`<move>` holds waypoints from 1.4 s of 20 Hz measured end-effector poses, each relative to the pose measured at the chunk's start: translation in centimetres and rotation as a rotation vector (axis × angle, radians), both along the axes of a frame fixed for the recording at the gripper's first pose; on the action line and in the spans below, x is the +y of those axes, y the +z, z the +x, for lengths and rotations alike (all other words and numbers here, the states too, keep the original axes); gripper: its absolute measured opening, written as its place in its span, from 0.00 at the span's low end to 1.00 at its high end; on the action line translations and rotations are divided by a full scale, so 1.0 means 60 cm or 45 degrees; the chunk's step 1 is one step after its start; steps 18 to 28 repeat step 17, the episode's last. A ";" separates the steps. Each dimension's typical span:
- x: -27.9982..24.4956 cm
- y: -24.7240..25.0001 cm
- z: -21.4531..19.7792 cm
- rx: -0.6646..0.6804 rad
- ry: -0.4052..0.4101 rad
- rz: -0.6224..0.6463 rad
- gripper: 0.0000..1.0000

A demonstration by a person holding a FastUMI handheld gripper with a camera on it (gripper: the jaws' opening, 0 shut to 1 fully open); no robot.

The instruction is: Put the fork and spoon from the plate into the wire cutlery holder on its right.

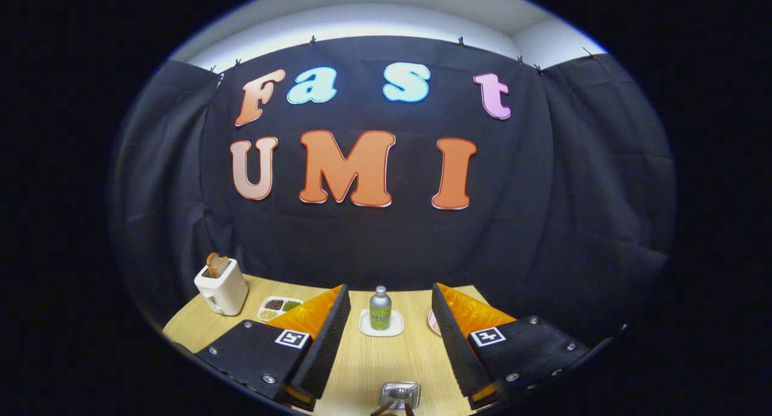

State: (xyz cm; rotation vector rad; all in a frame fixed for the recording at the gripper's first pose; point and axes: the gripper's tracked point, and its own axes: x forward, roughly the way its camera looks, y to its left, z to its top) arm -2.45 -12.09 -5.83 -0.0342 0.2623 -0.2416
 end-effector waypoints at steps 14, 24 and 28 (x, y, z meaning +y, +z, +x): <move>0.044 0.193 -0.002 -0.467 0.108 -0.025 0.96; 0.046 0.202 -0.004 -0.514 0.122 -0.064 0.96; 0.046 0.202 -0.004 -0.514 0.122 -0.064 0.96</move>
